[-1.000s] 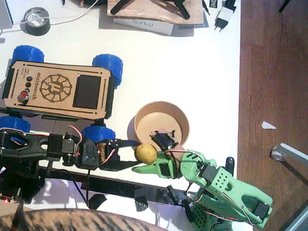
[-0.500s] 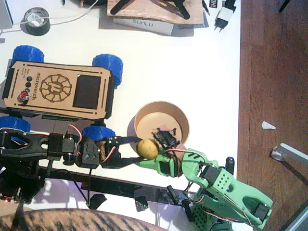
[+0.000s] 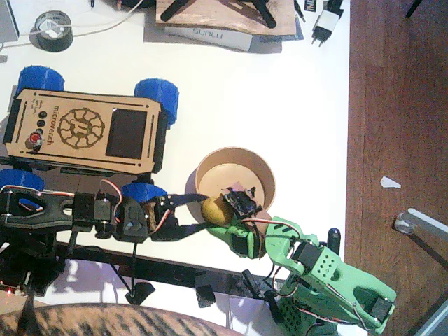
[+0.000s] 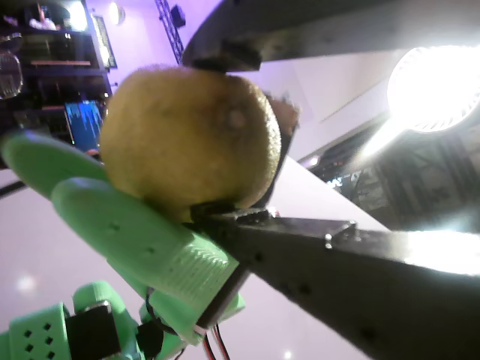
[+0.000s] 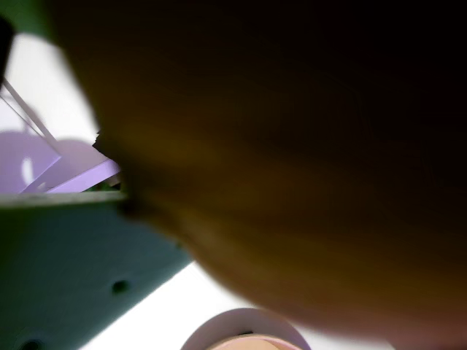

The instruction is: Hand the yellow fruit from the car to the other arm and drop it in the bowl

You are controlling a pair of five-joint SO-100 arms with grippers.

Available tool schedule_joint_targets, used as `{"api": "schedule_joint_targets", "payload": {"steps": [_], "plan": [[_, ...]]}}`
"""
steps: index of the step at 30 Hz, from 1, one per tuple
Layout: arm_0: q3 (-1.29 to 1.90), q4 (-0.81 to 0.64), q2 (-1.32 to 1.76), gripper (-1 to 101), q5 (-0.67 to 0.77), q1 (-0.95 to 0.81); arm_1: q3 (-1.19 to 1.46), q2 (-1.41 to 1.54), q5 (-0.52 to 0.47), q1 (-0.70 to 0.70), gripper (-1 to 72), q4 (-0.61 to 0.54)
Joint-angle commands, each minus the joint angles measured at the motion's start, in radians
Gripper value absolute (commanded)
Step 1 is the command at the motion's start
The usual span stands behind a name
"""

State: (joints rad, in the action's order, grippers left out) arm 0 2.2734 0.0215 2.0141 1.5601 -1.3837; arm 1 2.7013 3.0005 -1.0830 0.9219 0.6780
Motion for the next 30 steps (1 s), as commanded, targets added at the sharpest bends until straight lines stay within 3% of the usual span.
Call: {"api": "schedule_joint_targets", "payload": {"steps": [1,10,19,30], "plan": [[-0.008,0.000,0.002,0,0.014,-0.028,-0.040,0.029,0.003,-0.063,0.0,-0.029],[-0.008,-0.003,-0.002,0,0.014,-0.028,-0.031,0.031,0.003,-0.066,0.2,-0.029],[-0.008,-0.006,-0.006,0,0.014,-0.028,-0.031,0.055,0.003,-0.061,23.8,-0.028],[-0.008,-0.009,-0.014,0,0.014,-0.025,-0.051,0.106,0.005,-0.081,27.8,0.012]]}}
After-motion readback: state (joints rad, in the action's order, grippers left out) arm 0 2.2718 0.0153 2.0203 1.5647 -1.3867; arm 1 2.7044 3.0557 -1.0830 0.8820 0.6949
